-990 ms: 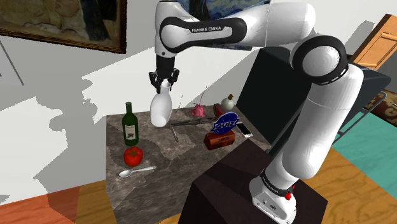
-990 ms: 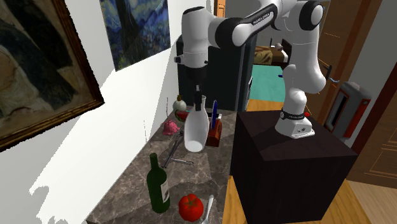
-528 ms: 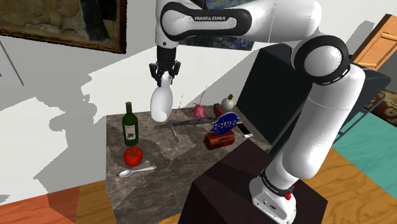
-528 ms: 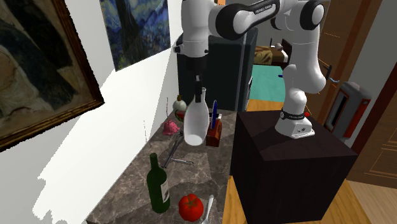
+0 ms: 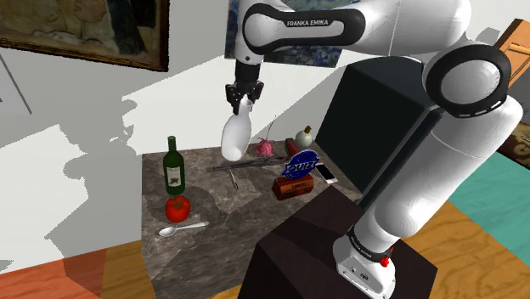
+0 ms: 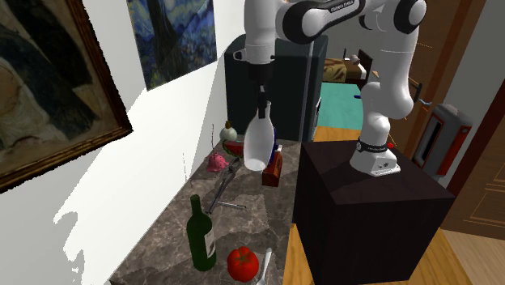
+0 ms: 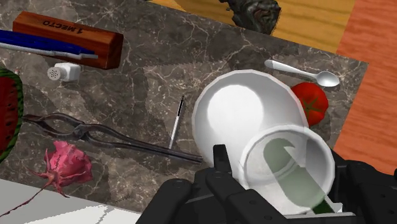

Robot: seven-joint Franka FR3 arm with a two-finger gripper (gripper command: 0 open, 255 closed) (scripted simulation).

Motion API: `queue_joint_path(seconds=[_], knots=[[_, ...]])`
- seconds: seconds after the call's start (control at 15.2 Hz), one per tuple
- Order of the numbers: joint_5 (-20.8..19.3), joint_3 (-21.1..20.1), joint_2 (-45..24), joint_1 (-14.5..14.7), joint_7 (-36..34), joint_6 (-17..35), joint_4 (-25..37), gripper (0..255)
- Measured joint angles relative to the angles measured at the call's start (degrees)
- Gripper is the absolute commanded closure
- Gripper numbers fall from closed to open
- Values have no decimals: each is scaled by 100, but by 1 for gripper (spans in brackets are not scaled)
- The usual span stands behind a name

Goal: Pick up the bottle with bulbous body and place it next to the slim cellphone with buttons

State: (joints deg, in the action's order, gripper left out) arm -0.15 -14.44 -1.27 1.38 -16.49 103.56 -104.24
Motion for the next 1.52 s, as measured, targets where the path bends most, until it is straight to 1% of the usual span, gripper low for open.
queue_joint_path(seconds=[0.2,0.59,0.86,1.12,1.52], knots=[[112,173,527,-168,375,135,-651,255],[170,622,1328,-489,1175,217,-1531,255],[131,945,1858,-679,1682,212,-2059,255],[4,1322,2266,-899,2227,194,-2450,255],[-267,1882,2717,-1235,2994,79,-2773,255]])
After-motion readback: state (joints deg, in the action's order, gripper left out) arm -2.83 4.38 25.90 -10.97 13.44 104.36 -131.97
